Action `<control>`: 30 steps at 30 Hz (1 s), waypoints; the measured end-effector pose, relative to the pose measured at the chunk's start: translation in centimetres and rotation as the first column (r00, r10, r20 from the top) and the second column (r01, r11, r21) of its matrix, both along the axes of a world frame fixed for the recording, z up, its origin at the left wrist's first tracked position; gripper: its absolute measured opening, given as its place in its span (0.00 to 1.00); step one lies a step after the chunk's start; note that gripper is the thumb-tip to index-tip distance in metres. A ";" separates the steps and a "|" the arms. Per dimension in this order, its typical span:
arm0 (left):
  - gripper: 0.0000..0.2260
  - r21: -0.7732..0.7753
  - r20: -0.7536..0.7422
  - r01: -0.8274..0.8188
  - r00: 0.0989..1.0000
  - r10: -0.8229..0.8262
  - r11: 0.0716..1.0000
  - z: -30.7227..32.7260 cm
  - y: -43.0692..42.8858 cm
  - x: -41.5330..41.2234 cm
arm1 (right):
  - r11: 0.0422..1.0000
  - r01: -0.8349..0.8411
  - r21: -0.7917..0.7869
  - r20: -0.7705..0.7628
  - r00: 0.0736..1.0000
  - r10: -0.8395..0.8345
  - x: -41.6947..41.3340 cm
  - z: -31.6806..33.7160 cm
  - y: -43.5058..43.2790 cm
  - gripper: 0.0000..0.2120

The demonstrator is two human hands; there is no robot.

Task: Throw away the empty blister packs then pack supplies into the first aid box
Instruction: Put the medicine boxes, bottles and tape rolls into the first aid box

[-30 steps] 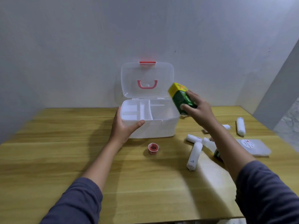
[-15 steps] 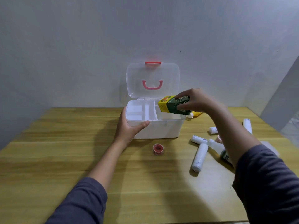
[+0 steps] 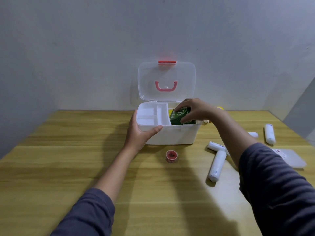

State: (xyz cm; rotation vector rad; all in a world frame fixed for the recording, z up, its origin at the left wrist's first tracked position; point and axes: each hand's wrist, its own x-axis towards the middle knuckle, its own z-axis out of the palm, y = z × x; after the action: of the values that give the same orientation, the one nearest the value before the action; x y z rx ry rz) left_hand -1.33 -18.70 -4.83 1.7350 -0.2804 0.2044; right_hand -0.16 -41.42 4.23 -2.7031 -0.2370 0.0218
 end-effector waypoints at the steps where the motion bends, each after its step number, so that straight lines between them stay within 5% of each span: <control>1: 0.48 -0.003 0.004 0.003 1.000 -0.003 1.000 0.0 0.0 0.0 | 1.000 -0.004 -0.007 -0.015 1.000 0.004 0.3 -0.2 0.1 0.21; 19: 0.47 0.015 0.016 0.010 1.000 -0.010 1.000 -0.2 0.2 0.2 | 0.943 -0.128 -0.306 -0.047 0.992 0.120 2.7 -1.8 1.6 0.29; 30: 0.37 0.026 0.022 0.039 0.999 -0.040 0.999 -0.1 0.4 0.0 | 0.865 -0.185 -0.467 -0.136 0.981 0.136 2.3 -1.7 1.3 0.28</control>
State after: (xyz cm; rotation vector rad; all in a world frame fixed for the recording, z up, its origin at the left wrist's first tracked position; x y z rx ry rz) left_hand -1.38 -18.31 -4.90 1.7520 -0.3349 0.1924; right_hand 2.10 -40.13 2.54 -3.1534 -0.4835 0.3022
